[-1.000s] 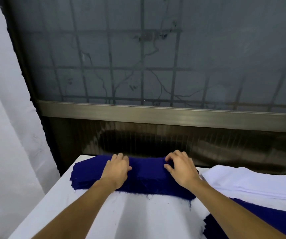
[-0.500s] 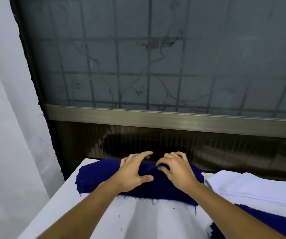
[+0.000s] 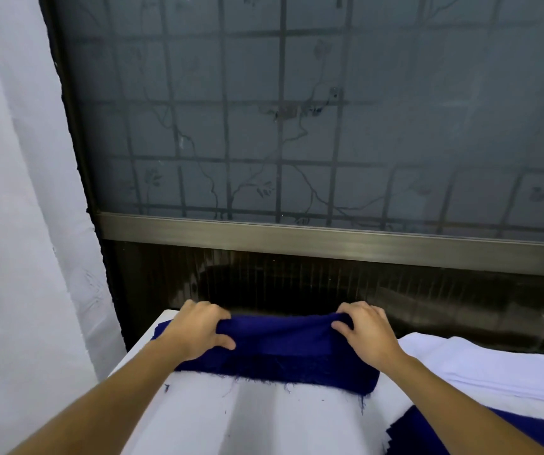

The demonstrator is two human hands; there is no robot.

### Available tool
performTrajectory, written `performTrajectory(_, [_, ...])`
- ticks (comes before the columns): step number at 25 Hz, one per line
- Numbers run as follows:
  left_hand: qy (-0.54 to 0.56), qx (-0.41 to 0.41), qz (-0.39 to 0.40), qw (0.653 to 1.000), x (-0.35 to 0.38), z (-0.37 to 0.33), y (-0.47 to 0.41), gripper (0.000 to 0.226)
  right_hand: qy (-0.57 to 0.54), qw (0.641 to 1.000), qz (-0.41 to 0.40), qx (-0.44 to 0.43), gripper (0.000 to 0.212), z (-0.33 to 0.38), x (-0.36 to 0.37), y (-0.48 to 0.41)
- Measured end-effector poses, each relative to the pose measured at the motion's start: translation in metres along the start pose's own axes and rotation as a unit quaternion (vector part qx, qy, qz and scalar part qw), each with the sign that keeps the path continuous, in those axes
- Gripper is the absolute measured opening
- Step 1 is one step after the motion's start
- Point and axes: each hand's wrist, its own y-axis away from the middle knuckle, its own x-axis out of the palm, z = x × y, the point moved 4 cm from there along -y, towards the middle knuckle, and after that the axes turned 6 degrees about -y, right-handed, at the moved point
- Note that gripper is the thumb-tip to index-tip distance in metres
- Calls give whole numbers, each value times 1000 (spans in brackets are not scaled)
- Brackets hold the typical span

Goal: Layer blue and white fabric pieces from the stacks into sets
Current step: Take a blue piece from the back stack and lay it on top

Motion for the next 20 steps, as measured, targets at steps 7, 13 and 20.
performTrajectory(7, [298,-149,-100,938,-34,41,35,11,-231,965,-74,96,11,-14,-55,17])
performTrajectory(13, [457,-183,-187,850,-59,-13,63,11,-312,934,-130,113,13,-22,-106,62])
performTrajectory(20, [388,-201,-177,882,-23,-74,105,23,-315,931,-104,155,13,-59,-121,165])
